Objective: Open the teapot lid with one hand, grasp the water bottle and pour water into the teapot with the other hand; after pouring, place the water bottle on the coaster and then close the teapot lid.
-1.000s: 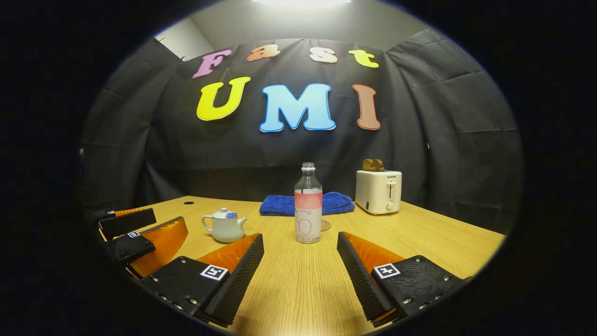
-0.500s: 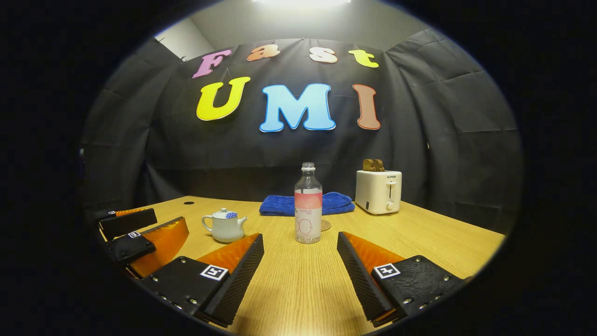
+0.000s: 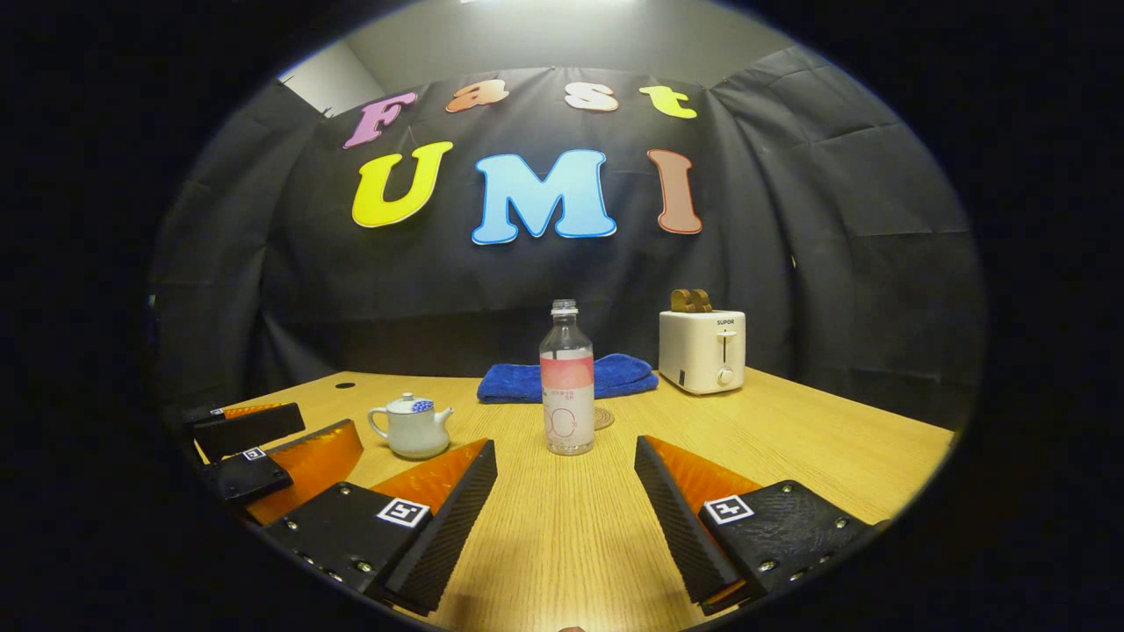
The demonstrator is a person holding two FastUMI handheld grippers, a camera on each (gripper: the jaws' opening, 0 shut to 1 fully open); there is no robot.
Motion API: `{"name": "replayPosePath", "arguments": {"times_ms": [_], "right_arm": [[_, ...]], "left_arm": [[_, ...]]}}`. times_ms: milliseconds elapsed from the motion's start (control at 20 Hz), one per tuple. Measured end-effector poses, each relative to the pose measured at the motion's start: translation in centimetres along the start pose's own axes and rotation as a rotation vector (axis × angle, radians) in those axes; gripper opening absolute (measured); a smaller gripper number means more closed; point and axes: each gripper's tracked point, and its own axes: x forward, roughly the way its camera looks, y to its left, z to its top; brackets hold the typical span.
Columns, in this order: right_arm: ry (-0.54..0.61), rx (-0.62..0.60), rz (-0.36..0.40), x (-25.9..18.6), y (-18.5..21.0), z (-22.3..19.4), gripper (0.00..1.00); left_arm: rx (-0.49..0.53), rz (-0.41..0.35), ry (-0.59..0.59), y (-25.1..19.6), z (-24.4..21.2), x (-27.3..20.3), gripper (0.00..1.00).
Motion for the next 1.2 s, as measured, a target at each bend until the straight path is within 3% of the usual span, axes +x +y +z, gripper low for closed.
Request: {"name": "replayPosePath", "arguments": {"times_ms": [550, 850, 1200], "right_arm": [[0.042, -0.056, -0.005, 6.3, 0.5, -0.5, 0.98], [0.114, -0.089, 0.008, 10.9, 0.7, -0.2, 0.98], [0.12, 0.024, -0.008, 14.7, -0.5, 1.4, 0.98]], "left_arm": [[-0.052, -0.117, 0.08, -0.5, -1.9, 9.0, 0.97], [-0.041, -0.12, 0.103, 0.9, -2.0, 13.4, 0.97], [-0.05, -0.151, 0.115, 1.3, -2.3, 16.9, 0.97]]}}
